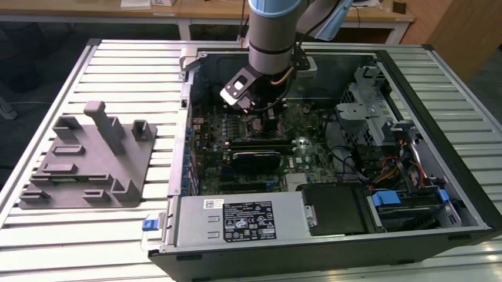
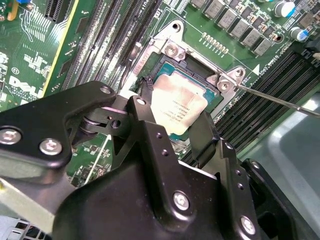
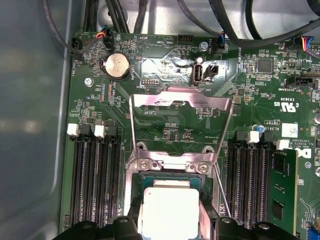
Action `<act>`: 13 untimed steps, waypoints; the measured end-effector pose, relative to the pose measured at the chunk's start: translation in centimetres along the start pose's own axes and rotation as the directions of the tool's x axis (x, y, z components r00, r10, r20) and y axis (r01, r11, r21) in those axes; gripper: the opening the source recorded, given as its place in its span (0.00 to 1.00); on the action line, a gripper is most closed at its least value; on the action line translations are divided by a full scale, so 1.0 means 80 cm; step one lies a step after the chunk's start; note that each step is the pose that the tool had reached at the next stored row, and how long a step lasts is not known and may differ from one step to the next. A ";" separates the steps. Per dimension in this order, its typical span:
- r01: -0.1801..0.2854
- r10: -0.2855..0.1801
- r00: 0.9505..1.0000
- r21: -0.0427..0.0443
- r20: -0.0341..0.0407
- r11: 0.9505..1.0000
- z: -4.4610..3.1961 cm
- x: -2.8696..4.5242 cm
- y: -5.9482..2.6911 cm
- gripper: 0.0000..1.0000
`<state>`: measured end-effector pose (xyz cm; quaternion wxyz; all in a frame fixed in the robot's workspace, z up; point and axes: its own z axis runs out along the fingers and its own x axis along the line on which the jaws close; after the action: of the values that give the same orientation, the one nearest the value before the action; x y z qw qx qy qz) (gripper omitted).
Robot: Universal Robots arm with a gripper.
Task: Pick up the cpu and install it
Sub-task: 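Place the cpu into insertion slot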
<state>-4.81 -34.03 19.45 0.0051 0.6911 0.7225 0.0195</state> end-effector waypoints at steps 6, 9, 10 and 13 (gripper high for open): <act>-0.001 0.001 1.000 0.000 -0.001 1.000 0.0005 -0.0012 0.000 0.54; -0.001 0.001 1.000 0.000 -0.003 1.000 0.0011 -0.0013 0.000 0.54; -0.001 0.001 1.000 0.000 -0.003 1.000 0.0011 -0.0013 0.000 0.54; -0.001 0.001 1.000 0.000 -0.004 1.000 0.0013 -0.0013 0.000 0.54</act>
<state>-4.81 -34.13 19.34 0.0036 0.6913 0.7223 0.0209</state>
